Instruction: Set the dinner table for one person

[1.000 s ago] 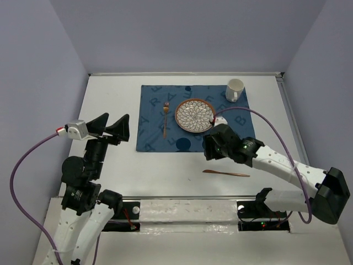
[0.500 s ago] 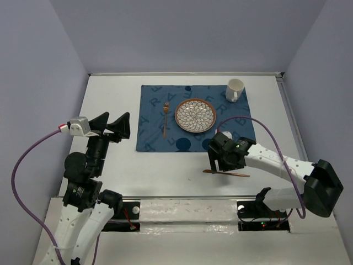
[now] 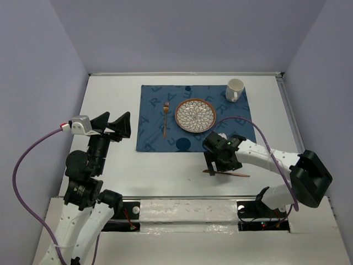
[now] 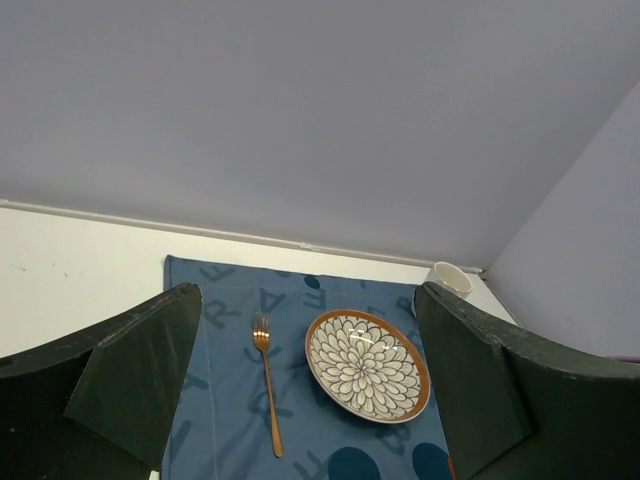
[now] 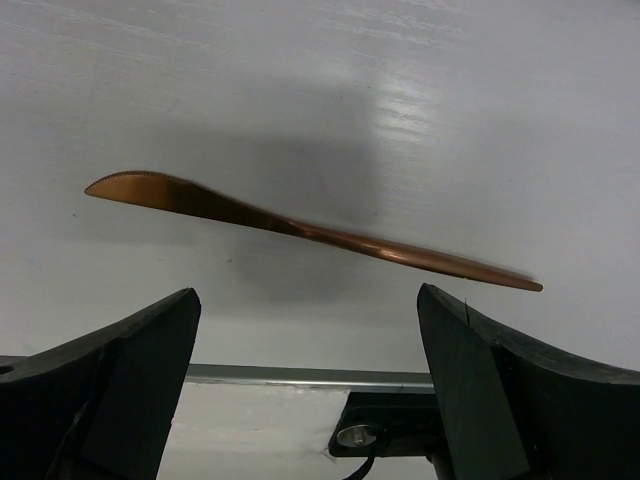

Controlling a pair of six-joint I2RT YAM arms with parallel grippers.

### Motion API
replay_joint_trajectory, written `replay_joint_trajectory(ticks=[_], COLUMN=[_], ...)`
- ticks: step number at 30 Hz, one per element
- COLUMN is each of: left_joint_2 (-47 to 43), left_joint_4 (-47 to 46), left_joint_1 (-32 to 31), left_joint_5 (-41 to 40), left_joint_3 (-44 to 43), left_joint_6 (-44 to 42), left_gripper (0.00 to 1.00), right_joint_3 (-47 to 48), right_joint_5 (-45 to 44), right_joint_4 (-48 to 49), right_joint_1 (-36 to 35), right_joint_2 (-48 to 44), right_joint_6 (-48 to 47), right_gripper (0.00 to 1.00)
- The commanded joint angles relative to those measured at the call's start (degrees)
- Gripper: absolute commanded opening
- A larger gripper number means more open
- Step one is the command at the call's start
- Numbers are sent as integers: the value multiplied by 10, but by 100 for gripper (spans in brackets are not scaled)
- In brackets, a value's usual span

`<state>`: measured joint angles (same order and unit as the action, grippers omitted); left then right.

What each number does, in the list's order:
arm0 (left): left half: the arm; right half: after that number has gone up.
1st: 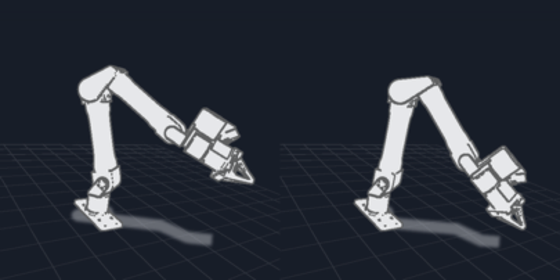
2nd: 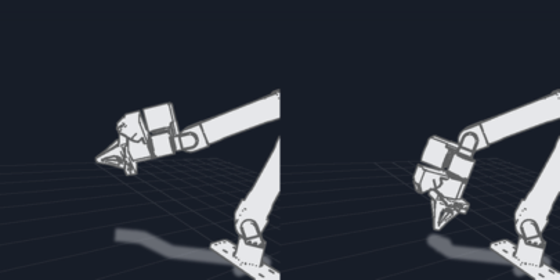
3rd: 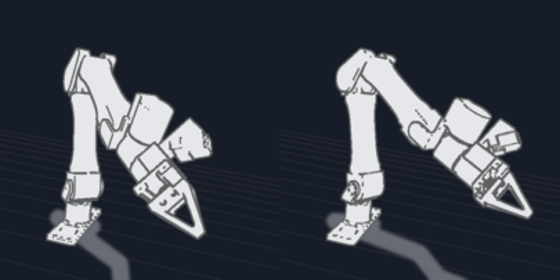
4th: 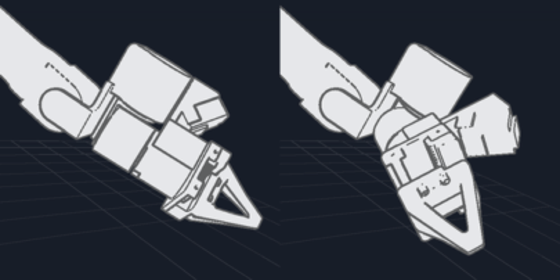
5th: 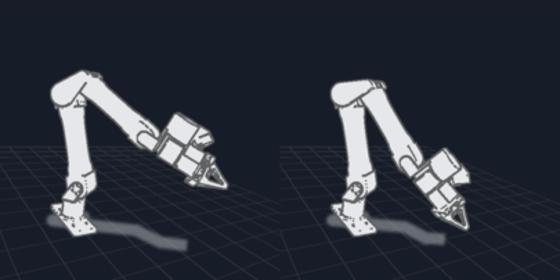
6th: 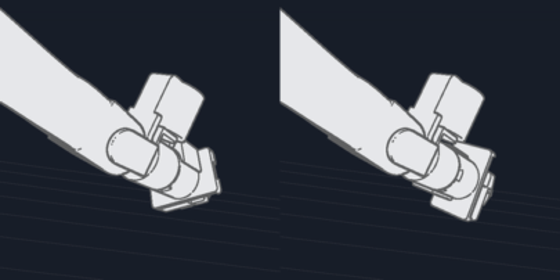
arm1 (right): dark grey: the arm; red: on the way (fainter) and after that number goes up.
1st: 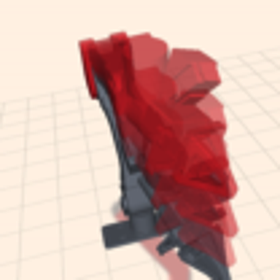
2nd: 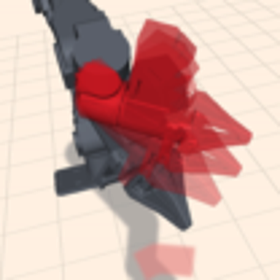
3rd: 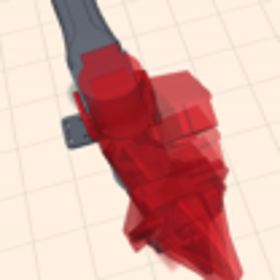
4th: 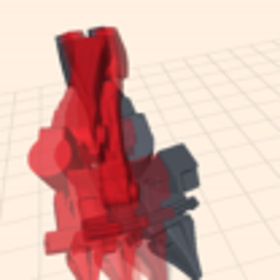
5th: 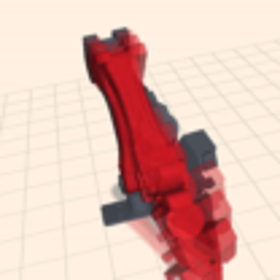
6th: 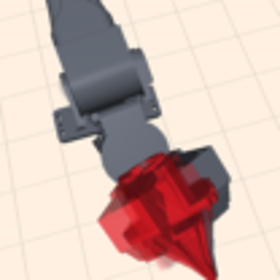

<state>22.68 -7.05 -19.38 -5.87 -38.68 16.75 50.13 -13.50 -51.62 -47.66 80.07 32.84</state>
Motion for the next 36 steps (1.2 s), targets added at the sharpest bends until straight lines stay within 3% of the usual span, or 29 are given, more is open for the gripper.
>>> replay_joint_trajectory(ticks=[1, 13, 27, 34, 36], left_joint_2=[4, -9, -19, -12, -9], left_joint_4=[-31, -32, -35, -34, -34], left_joint_1=[3, 3, 3, 3, 4], left_joint_5=[2, 9, 9, 6, 5], left_joint_3=[5, 5, 5, 6, 6], left_joint_6=[-8, -7, -8, -8, -7], left_gripper=[99, 99, 99, 99, 99], right_joint_3=[4, -11, -14, -27, -27], right_joint_5=[16, 59, 145, 152, 150], right_joint_4=[34, 66, 70, 92, 96], right_joint_1=[10, 50, 50, 50, 44], right_joint_2=[10, 27, 62, 74, 87], right_joint_6=[-24, -52, -67, -69, -70], right_gripper=[93, 88, 79, 82, 79])
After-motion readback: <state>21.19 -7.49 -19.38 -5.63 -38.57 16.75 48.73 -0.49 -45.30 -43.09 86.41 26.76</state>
